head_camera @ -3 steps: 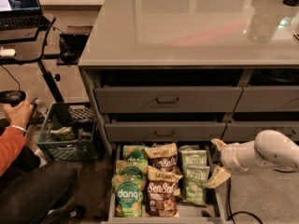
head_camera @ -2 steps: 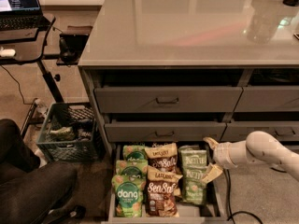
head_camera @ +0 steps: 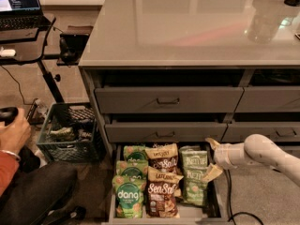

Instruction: Pick green jalapeno chip bag from bottom drawer and place on counter

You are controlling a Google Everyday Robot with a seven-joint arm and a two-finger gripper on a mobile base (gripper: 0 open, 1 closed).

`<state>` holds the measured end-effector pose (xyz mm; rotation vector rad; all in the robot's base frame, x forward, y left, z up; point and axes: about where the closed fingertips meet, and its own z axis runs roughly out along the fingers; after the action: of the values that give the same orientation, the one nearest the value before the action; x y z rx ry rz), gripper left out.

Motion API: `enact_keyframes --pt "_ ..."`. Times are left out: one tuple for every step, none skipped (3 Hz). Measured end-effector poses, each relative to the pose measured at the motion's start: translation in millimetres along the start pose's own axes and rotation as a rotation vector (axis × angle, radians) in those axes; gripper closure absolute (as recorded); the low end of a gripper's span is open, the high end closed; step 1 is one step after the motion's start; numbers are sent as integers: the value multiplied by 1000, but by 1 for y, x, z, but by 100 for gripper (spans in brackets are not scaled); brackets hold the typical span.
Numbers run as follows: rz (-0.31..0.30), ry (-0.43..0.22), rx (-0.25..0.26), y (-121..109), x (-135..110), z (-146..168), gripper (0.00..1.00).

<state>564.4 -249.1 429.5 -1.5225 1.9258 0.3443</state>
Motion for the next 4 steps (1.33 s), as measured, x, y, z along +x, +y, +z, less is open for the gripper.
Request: enact_keyframes --pt "-60 27 47 -16 32 25 0" --pt "-140 20 41 -28 62 48 0" --pt "-156 10 14 -48 85 60 0" --pt "-157 11 14 -48 85 60 0"
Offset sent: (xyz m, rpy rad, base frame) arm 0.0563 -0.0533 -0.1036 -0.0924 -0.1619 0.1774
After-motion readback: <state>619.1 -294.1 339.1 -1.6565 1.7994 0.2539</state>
